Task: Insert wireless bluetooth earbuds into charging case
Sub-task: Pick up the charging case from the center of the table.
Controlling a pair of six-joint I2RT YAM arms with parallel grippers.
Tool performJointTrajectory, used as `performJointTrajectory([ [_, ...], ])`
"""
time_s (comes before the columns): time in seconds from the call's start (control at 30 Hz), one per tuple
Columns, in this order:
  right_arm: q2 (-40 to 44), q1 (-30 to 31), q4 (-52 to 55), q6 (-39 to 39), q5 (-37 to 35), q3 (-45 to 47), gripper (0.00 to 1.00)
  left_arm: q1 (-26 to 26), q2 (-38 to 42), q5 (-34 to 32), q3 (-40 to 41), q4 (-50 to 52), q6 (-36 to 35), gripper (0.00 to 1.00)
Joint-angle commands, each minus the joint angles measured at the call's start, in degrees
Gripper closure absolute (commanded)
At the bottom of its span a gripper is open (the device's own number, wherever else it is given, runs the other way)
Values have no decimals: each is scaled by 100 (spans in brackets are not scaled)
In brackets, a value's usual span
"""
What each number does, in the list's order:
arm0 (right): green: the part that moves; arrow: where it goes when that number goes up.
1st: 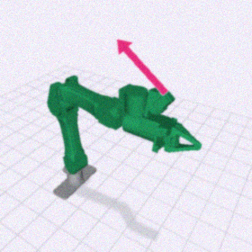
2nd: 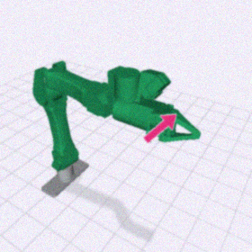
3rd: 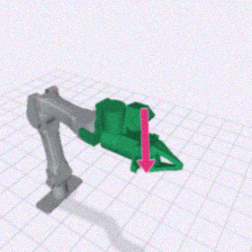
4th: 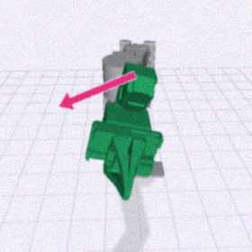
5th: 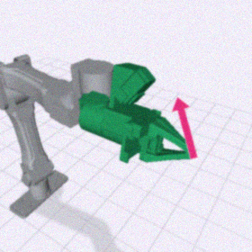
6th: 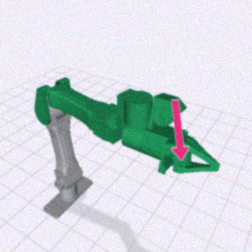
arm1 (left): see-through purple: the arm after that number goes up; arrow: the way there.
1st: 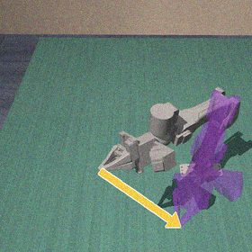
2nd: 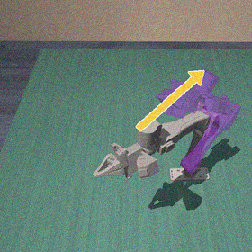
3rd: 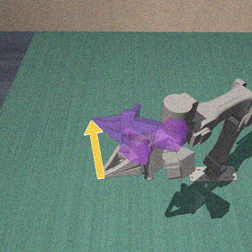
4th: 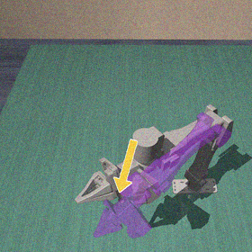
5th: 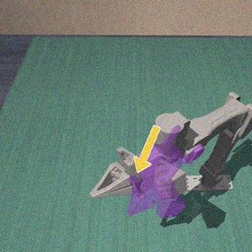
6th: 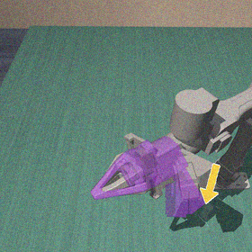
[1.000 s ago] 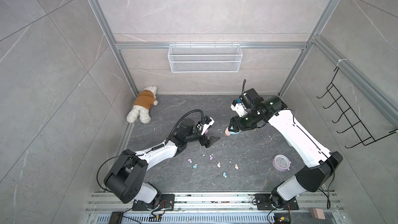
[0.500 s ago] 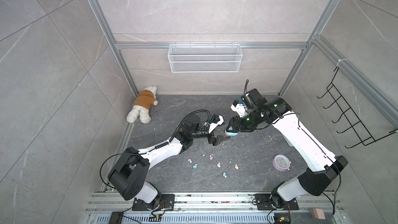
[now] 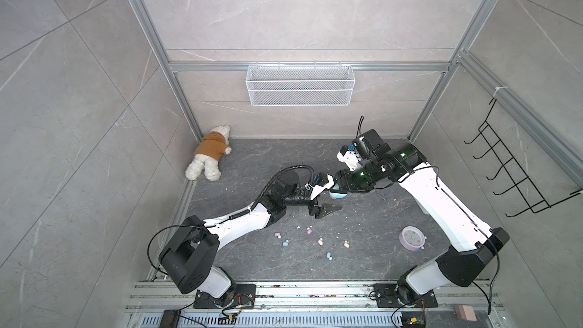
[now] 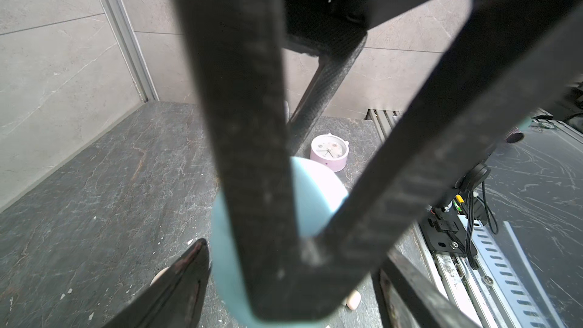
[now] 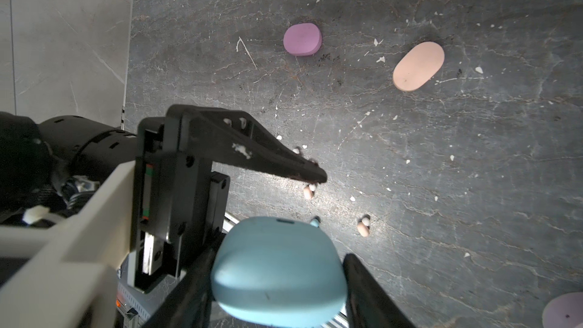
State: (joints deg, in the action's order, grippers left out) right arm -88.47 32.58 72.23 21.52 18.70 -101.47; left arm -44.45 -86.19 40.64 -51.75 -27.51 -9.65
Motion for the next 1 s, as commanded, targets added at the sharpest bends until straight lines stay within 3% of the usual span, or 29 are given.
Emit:
performJointTrajectory([
  [0.0,170,34,-145,151,158,119,52,-29,171,-30,-226,-374,-143,22],
  [0.43,172,42,-126,178,345,144,52,-29,450,-130,-168,-273,-242,40],
  [0.97,208,32,-169,195,346,21,54,-73,200,129,-377,289,-299,42],
])
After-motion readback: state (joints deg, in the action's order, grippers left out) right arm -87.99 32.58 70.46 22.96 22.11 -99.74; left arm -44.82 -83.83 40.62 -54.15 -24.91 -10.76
